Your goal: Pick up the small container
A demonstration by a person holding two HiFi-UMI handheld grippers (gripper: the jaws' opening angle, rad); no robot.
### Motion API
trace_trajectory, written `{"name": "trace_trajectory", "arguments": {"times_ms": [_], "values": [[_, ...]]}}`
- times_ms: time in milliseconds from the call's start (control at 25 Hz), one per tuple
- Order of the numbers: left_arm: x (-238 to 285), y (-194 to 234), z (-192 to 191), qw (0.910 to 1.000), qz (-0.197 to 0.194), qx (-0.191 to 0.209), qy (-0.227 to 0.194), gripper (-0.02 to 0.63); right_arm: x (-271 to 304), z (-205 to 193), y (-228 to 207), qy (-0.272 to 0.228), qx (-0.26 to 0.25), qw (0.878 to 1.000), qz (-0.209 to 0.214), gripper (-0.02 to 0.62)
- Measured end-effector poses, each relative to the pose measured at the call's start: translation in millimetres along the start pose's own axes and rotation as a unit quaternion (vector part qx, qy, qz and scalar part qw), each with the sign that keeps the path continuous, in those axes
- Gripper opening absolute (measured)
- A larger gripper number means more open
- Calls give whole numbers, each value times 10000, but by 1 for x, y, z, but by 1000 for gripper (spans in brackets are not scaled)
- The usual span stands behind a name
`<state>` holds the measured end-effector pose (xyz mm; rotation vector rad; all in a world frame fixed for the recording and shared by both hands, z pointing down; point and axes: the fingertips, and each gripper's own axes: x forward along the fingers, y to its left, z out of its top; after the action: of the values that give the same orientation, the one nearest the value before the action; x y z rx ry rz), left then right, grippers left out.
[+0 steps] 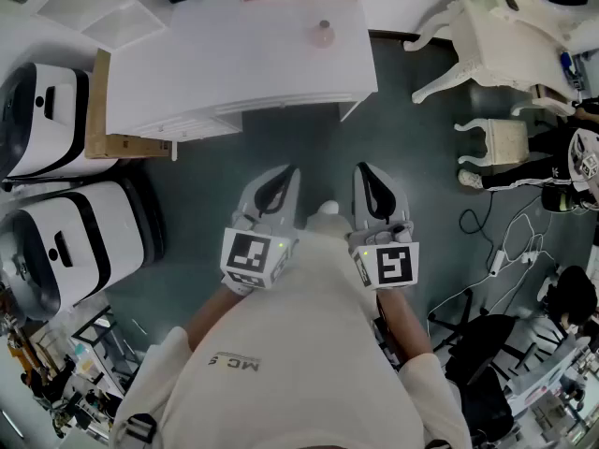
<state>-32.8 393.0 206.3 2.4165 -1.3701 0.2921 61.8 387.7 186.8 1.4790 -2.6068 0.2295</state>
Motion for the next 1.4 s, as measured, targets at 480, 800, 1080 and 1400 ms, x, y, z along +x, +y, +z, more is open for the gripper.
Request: {"name": "trace_trajectory", "arguments": {"times_ms": [480, 800, 1080, 1400], "values": [[17, -37, -8, 9995, 314, 49, 89, 0, -31, -10, -48, -115, 551, 9983, 137, -11], [33, -39, -22, 9986, 480, -44, 195, 0, -34, -28, -62, -77, 312, 9992, 256, -2], [93, 15, 0, 9990, 409, -25, 183, 0, 42, -20, -83, -99, 291, 9994, 177, 2], [160, 135, 46, 9993, 54, -48, 356, 0, 202, 2, -82, 102, 534, 9984, 123, 35]]}}
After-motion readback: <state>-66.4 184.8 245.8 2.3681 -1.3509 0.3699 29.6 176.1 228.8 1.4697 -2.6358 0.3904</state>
